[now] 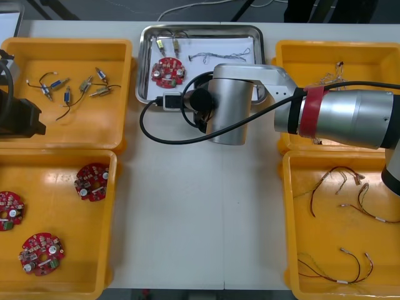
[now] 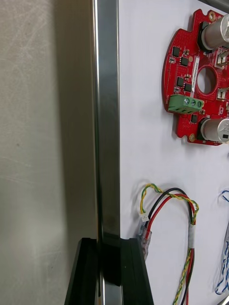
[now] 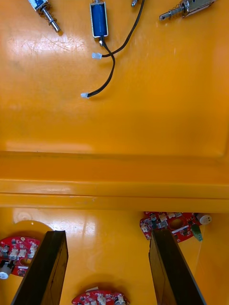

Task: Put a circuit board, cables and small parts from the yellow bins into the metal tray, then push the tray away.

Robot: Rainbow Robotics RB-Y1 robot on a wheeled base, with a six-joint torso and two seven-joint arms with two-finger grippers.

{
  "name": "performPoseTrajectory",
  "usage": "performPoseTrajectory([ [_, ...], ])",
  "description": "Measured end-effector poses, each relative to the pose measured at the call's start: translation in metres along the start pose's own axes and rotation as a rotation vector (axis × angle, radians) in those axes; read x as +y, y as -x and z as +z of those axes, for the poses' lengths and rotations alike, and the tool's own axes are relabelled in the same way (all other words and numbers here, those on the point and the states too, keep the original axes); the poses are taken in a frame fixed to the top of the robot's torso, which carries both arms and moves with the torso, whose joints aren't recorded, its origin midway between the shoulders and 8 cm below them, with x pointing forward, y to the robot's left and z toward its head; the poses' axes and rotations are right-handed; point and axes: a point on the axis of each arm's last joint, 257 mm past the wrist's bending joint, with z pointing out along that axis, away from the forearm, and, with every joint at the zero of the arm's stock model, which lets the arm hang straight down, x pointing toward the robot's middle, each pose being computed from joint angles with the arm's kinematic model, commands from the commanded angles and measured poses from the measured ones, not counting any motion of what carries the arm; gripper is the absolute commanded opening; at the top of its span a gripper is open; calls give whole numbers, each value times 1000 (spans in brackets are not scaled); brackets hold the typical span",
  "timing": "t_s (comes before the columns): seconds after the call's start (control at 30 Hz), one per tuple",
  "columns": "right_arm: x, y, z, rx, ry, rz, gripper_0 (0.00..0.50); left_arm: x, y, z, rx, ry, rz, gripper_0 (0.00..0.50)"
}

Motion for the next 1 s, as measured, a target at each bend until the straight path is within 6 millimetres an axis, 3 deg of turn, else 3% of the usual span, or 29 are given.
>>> performPoseTrajectory([
  [0.13, -1, 1, 1, -3, -2, 1, 0, 0, 0, 0, 0, 0, 0, 500],
  [0.2, -1, 0, 1, -3, -2, 2, 24, 0, 0, 0, 0, 0, 0, 500],
  [0.23, -1, 1, 1, -4, -2, 2, 173, 0, 0, 0, 0, 0, 0, 500],
  [0.27, -2, 2, 1, -8, -3, 2, 220, 0, 0, 0, 0, 0, 0, 500],
  [0.33, -2, 5, 1, -22, -4, 2, 398, 0, 0, 0, 0, 0, 0, 500],
  [0.4, -3, 7, 1, -29, -5, 2, 500, 0, 0, 0, 0, 0, 0, 500],
  [0.73, -4, 12, -2, -39, -8, -5, 500, 0, 0, 0, 0, 0, 0, 500],
  [1.0, 5, 22, -25, -7, 11, -34, 500, 0, 0, 0, 0, 0, 0, 500],
])
